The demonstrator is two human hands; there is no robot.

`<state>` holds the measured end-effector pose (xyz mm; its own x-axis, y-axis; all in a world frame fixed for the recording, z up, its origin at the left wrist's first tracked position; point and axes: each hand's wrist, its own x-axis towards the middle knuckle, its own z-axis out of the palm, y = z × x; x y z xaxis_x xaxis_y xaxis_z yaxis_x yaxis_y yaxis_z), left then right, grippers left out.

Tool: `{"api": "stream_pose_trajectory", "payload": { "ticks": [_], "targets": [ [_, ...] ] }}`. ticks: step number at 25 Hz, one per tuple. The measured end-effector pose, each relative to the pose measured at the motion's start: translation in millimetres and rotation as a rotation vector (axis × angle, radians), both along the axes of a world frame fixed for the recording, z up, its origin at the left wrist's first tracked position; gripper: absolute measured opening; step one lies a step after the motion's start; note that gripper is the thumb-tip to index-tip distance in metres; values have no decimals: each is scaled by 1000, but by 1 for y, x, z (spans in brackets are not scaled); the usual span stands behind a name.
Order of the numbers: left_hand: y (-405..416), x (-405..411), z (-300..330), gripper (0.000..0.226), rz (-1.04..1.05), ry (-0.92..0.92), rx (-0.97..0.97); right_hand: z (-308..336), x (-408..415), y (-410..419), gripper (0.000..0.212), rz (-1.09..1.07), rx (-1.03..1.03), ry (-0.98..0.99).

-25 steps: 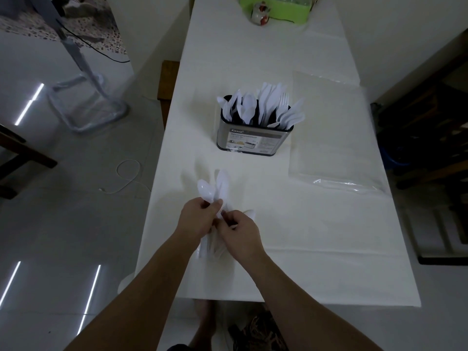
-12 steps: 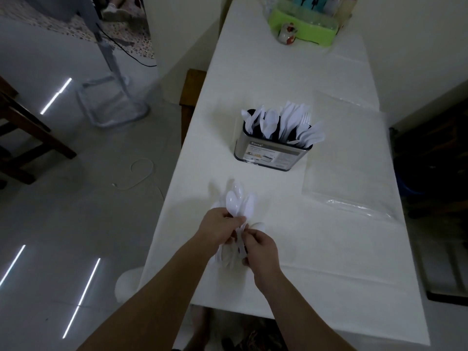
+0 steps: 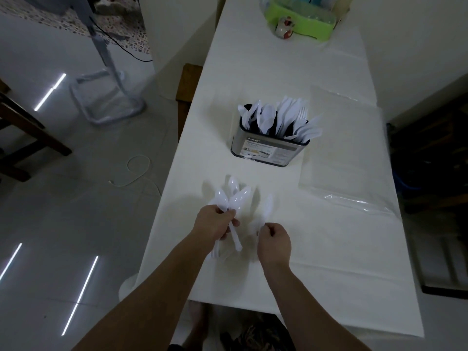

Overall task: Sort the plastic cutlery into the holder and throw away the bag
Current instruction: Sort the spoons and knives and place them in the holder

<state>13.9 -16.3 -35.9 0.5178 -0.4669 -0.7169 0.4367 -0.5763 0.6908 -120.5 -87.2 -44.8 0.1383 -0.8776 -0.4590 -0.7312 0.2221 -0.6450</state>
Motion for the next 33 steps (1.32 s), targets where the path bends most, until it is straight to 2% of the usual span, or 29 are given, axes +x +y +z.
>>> {"api": "stream_pose_trajectory", "payload": {
  "ticks": [4, 8, 12, 14, 19, 22, 26, 33],
  "targets": [
    [0, -1, -1, 21, 10, 27, -44, -1, -3, -16, 22, 171, -28, 221],
    [4, -1, -1, 24, 63, 51, -84, 5, -4, -8, 13, 102, -81, 247],
    [14, 8, -2, 15, 120, 72, -60, 7, 2, 18, 42, 236, -23, 363],
    [21, 11, -1, 14, 148, 114, -73, 4, 11, 28, 43, 274, 45, 389],
    [28, 7, -3, 20, 91, 96, -55, 4, 19, 30, 30, 221, 126, 268],
    [28, 3, -5, 24, 63, 53, -52, 4, 15, 33, 37, 276, 63, 216],
    [26, -1, -4, 25, 69, 54, -69, 1, 10, 40, 21, 292, -4, 78],
    [21, -7, -9, 26, 64, 27, -44, 0, -4, 39, 27, 214, 35, 28]
  ]
}}
